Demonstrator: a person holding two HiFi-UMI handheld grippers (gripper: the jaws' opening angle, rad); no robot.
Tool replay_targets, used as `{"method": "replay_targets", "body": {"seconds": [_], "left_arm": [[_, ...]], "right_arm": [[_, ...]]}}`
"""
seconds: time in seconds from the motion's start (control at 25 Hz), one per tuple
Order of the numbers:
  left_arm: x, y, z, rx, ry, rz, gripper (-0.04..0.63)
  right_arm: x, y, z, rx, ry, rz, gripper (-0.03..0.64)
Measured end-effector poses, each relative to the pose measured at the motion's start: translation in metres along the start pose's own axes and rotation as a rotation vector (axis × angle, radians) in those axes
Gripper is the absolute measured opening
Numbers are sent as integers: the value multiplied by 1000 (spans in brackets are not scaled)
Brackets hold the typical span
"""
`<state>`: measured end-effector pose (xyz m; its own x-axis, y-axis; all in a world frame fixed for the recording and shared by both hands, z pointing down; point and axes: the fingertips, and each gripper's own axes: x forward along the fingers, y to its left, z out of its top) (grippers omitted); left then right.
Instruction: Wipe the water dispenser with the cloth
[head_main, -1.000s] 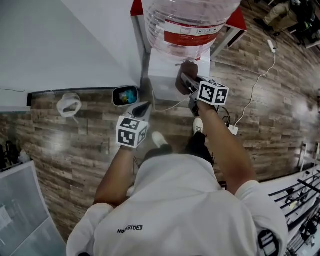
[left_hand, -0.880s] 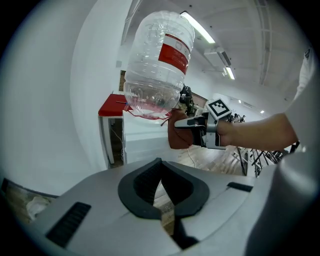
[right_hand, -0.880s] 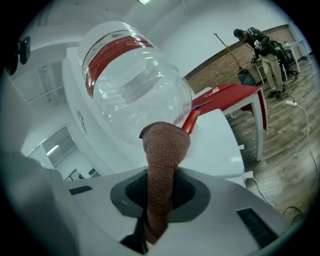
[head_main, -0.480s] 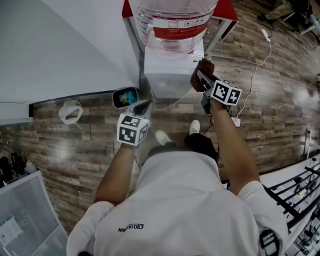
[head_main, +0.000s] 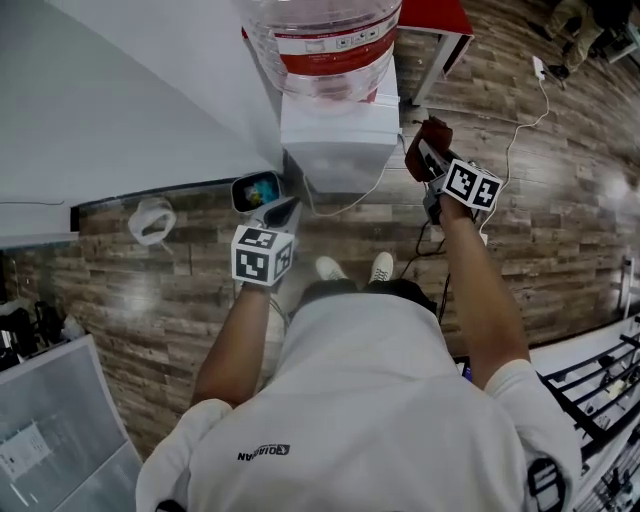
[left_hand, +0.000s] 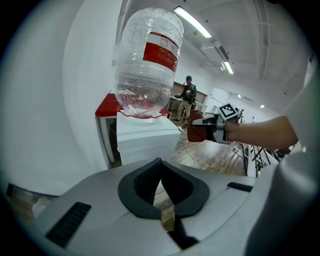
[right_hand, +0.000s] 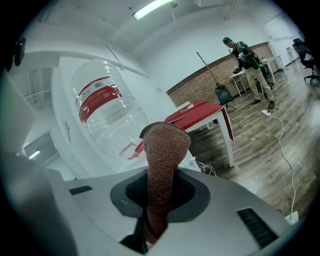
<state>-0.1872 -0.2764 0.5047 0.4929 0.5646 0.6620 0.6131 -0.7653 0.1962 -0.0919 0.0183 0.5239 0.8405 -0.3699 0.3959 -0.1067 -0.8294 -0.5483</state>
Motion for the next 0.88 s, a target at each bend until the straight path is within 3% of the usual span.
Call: {"method": "replay_targets", "body": {"seconds": [0.2, 0.32, 0.56, 0.76, 0.88], "left_arm": [[6, -10, 1, -4, 3, 50, -11], [11, -17, 0, 20, 23, 51, -11], [24, -20, -16, 127, 124, -34, -11], [45, 2, -55, 166, 244, -122, -11], [58, 20, -78, 163, 300, -144, -11]], "right_arm": [[-8, -24, -17, 61, 0, 28, 55], [-5, -30, -45, 159, 2, 40, 55], [11, -31, -133, 524, -65, 7, 55], [47, -62, -228, 857, -210, -142, 55], [77, -79, -272, 967, -271, -193, 55]]}}
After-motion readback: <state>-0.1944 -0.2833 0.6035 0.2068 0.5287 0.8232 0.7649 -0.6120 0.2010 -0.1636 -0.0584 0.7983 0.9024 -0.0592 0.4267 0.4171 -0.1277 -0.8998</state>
